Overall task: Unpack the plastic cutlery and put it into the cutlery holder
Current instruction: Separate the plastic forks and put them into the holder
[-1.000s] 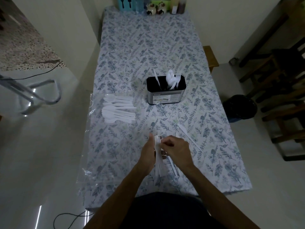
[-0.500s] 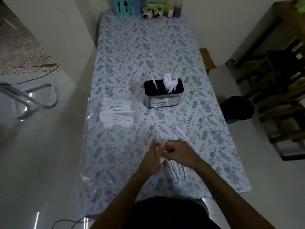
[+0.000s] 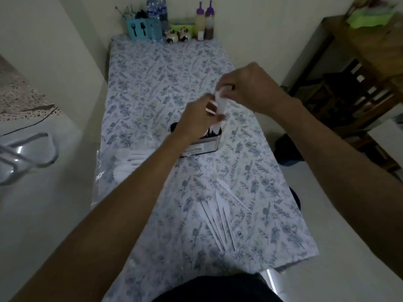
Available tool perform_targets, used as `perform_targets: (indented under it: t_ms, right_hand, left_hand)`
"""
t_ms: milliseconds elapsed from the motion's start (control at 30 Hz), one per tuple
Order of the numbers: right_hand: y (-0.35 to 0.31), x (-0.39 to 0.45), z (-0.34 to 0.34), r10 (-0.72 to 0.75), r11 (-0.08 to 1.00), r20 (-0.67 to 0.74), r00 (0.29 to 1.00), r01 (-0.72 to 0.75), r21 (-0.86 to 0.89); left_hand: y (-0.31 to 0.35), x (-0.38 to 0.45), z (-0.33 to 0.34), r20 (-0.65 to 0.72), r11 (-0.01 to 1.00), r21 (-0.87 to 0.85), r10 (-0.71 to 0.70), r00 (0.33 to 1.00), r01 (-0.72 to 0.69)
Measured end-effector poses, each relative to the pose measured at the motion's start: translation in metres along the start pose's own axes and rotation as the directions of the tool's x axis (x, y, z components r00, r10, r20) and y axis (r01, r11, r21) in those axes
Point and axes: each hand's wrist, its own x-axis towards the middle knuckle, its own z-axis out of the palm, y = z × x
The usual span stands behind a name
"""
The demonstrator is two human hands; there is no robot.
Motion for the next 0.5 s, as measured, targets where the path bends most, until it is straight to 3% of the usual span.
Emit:
perform_targets:
  t_ms: [100,200,500]
  right_hand:
    - [0.011,0.022,0.008,0.008,0.994,0.01,1.0,-0.007,-0.109]
    - [0.021,0.021,0.035,0.13,0.967,0.092,0.987,-0.105,-0.232]
    - [0.05,0.019,0.097,0.213,0.973,0.264,0.941,-0.178,-0.15]
  left_hand:
    - [-0.001,0.043,-0.003,-0.01,0.991,0.128,0.026,1.0,-0.025]
    - [-0.028,0.061,0.009,0.033,0.962,0.27,-0.044,0.998,0.033]
    - [-0.077,0.065,0.039,-0.015,0.83,0.556,-0.029,0.999,0.033]
